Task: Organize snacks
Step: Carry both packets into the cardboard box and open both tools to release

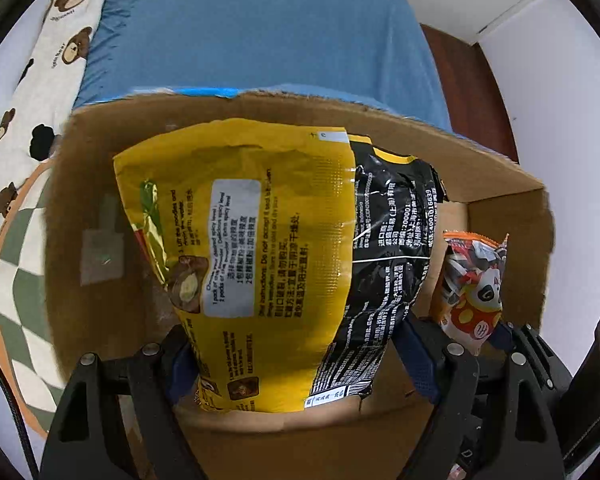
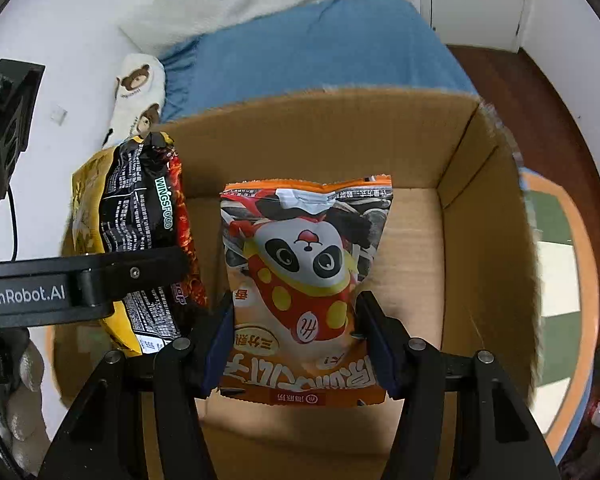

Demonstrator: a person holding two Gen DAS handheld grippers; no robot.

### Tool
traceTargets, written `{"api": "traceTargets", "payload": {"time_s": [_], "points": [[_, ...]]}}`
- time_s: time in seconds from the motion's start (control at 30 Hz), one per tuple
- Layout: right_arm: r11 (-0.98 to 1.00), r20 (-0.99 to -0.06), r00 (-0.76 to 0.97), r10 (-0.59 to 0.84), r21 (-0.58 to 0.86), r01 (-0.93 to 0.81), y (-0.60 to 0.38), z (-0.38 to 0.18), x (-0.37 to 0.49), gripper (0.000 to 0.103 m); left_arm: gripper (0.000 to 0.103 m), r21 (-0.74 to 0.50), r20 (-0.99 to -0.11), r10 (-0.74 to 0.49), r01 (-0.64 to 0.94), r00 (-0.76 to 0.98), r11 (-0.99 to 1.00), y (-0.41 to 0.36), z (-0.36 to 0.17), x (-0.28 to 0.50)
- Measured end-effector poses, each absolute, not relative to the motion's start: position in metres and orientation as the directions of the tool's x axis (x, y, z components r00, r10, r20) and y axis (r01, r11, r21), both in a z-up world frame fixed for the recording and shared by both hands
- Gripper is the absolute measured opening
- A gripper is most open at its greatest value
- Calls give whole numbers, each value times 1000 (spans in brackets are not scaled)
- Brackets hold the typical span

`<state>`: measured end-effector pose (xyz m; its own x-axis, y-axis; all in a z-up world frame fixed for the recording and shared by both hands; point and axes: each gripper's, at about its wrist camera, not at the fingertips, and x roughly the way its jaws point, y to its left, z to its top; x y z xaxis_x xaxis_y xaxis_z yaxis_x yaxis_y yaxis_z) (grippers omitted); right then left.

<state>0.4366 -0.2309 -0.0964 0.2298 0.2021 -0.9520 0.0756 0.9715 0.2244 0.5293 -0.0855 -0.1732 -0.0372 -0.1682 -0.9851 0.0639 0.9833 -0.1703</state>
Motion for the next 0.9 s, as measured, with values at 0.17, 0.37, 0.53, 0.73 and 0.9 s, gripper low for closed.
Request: {"api": "traceTargets", "payload": {"time_s": [0.17, 0.37, 0.53, 0.73, 0.9], "points": [[973, -959, 203, 200, 218, 72, -227, -124, 455, 62, 83, -149, -988, -145, 83, -60, 985, -99, -188, 531], [976, -968, 168, 187, 203, 82, -222, -139, 456, 90, 84, -131, -991, -128, 86, -37, 988, -102, -199, 531], [979, -973, 150, 175, 188, 81, -223, -142, 460, 94, 84, -126, -992, -125, 90, -16, 988, -101, -190, 520], [981, -974, 168, 150, 168, 102, -228, -123, 448, 94, 84, -112, -991, -117, 87, 66, 990, -96, -160, 502], [982, -970, 209, 124, 150, 111, -228, -96, 425, 94, 84, -76, -983, -91, 99, 162, 992, -98, -126, 469]]}}
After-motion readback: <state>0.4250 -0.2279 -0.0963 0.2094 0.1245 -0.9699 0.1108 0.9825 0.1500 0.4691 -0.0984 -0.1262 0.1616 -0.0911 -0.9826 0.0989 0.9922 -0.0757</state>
